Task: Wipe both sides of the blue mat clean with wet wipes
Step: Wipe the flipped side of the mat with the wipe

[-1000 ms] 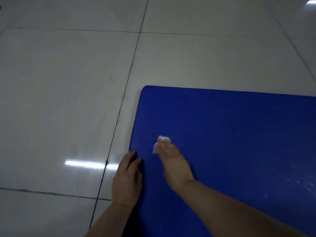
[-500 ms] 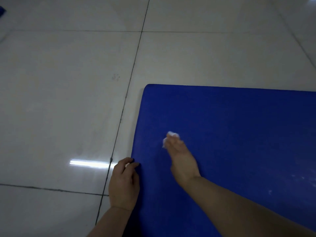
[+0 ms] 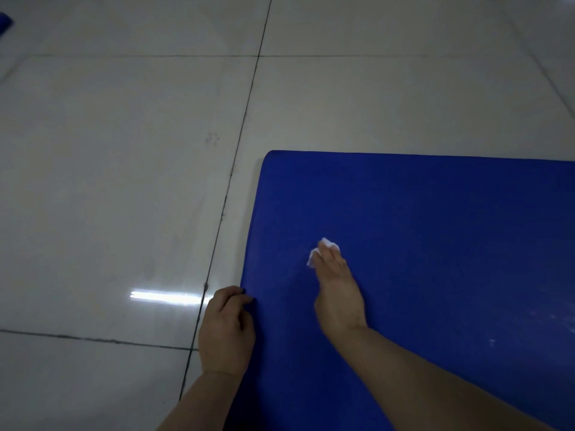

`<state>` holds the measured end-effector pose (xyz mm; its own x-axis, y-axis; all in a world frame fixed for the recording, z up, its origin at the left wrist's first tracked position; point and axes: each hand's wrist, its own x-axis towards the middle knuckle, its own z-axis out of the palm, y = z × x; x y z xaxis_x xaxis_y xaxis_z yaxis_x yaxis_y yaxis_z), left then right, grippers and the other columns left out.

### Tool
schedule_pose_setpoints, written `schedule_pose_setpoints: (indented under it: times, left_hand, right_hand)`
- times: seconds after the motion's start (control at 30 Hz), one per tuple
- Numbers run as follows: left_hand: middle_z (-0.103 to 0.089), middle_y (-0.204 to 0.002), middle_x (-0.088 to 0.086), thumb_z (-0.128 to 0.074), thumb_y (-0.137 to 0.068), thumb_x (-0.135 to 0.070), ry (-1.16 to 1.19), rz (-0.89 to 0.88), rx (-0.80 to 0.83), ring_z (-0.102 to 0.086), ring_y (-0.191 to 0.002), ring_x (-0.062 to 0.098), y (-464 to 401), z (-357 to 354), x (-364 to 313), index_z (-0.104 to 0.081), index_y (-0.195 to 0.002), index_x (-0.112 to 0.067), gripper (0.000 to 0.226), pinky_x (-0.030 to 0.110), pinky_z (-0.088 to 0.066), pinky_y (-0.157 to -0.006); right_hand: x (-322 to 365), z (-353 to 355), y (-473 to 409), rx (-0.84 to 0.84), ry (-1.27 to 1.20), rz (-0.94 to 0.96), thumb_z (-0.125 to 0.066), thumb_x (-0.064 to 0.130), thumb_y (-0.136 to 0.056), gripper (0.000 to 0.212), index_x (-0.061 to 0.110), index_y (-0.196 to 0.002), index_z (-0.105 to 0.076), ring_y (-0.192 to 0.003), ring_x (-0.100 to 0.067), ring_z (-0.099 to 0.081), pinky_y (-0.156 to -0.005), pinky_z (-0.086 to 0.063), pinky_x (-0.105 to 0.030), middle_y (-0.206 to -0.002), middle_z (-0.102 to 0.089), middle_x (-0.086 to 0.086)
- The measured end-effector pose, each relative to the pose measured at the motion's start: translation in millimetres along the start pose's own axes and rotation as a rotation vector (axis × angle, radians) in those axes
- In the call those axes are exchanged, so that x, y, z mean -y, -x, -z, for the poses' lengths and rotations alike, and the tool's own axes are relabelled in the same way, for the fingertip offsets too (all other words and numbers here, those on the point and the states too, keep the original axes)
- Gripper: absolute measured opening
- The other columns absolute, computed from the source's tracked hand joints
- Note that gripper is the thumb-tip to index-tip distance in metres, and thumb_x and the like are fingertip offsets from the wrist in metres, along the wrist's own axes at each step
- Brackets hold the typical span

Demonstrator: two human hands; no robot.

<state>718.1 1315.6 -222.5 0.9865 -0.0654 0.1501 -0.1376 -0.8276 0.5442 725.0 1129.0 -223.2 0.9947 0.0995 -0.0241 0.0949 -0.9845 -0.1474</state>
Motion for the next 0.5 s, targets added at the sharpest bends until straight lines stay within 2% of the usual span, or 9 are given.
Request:
schedule_pose_setpoints:
  times: [0.07,0.13,0.2,0.23,0.3,0.33,0.4,0.43,0.5]
  left_hand:
    - [-0.065,-0.100,0.008,-0.070,-0.063,0.021,0.001,-0.003,0.000,-0.064,-0.084,0.024,-1.6,0.5,0.2,-0.072,-0.086,-0.004,0.034,0.027,-0.049,-0.073]
    - [-0.065,-0.099,0.009,-0.069,-0.063,0.021,0.007,0.009,-0.011,-0.064,-0.082,0.025,-5.0,2.0,-2.1,-0.072,-0.086,-0.004,0.034,0.029,-0.050,-0.074]
    - [-0.065,-0.097,0.009,-0.067,-0.065,0.020,0.030,0.046,-0.041,-0.063,-0.082,0.024,-8.4,3.7,-7.2,-0.072,-0.085,-0.004,0.032,0.030,-0.048,-0.073]
    - [-0.065,-0.097,0.009,-0.067,-0.066,0.020,0.036,0.053,-0.049,-0.063,-0.082,0.023,-9.6,4.3,-9.6,-0.072,-0.085,-0.005,0.031,0.029,-0.048,-0.072]
    - [-0.065,-0.098,0.008,-0.067,-0.066,0.019,0.031,0.028,-0.048,-0.062,-0.083,0.022,-9.5,4.9,-12.0,-0.072,-0.085,-0.005,0.032,0.028,-0.047,-0.071]
    - [-0.065,-0.099,0.008,-0.067,-0.065,0.020,0.028,0.016,-0.044,-0.062,-0.083,0.022,-8.5,5.2,-12.2,-0.072,-0.086,-0.005,0.032,0.028,-0.047,-0.071]
    - [-0.065,-0.100,0.008,-0.067,-0.066,0.019,0.025,0.013,-0.041,-0.062,-0.082,0.021,-7.2,6.0,-11.7,-0.071,-0.086,-0.005,0.032,0.027,-0.047,-0.069]
    - [-0.065,-0.099,0.007,-0.067,-0.067,0.019,0.027,0.015,-0.042,-0.061,-0.082,0.019,-7.4,6.5,-12.1,-0.071,-0.086,-0.005,0.031,0.027,-0.047,-0.069]
    - [-0.064,-0.098,0.006,-0.067,-0.068,0.019,0.040,0.026,-0.052,-0.058,-0.082,0.016,-8.8,7.2,-15.6,-0.071,-0.086,-0.006,0.031,0.026,-0.047,-0.070]
  right_hand:
    - [19.7,6.4,7.7,-0.071,0.020,0.020,-0.054,0.009,-0.090,0.073,-0.014,-0.144,-0.011,-0.146,-0.028,-0.009,-0.117,-0.004,-0.033,-0.157,-0.010,-0.014]
    - [49.5,4.3,29.0,0.180,0.077,0.153,-0.050,0.024,-0.093,0.084,-0.026,-0.135,0.002,-0.143,-0.038,-0.012,-0.116,-0.014,-0.041,-0.155,-0.015,-0.024]
    - [67.8,-7.0,33.4,0.090,-0.099,0.190,-0.076,0.016,-0.068,0.084,-0.009,-0.138,-0.037,-0.135,-0.029,-0.037,-0.109,-0.032,-0.035,-0.145,-0.044,-0.014]
    - [66.3,-12.1,32.3,0.051,-0.204,0.225,-0.079,0.006,-0.057,0.077,0.002,-0.130,-0.055,-0.127,-0.024,-0.050,-0.104,-0.039,-0.032,-0.136,-0.055,-0.009]
    - [44.8,-7.7,27.5,-0.058,-0.168,0.161,-0.061,-0.001,-0.064,0.055,0.010,-0.118,-0.066,-0.116,-0.022,-0.060,-0.097,-0.044,-0.030,-0.127,-0.062,-0.006]
    - [29.9,-0.9,23.9,-0.100,-0.174,0.102,-0.062,0.002,-0.067,0.050,0.010,-0.116,-0.068,-0.114,-0.022,-0.061,-0.095,-0.046,-0.031,-0.125,-0.063,-0.006]
    - [7.9,2.9,14.4,-0.057,-0.177,-0.093,-0.080,0.009,-0.054,0.065,0.011,-0.117,-0.067,-0.116,-0.022,-0.060,-0.100,-0.042,-0.029,-0.125,-0.063,-0.005]
    - [5.5,6.1,12.1,-0.023,-0.153,-0.149,-0.080,0.015,-0.054,0.069,0.010,-0.121,-0.065,-0.119,-0.021,-0.058,-0.108,-0.032,-0.028,-0.129,-0.061,-0.006]
    - [21.3,1.9,18.4,-0.056,0.031,-0.058,-0.063,0.022,-0.076,0.067,-0.001,-0.137,-0.045,-0.133,-0.027,-0.043,-0.117,-0.006,-0.030,-0.143,-0.045,-0.016]
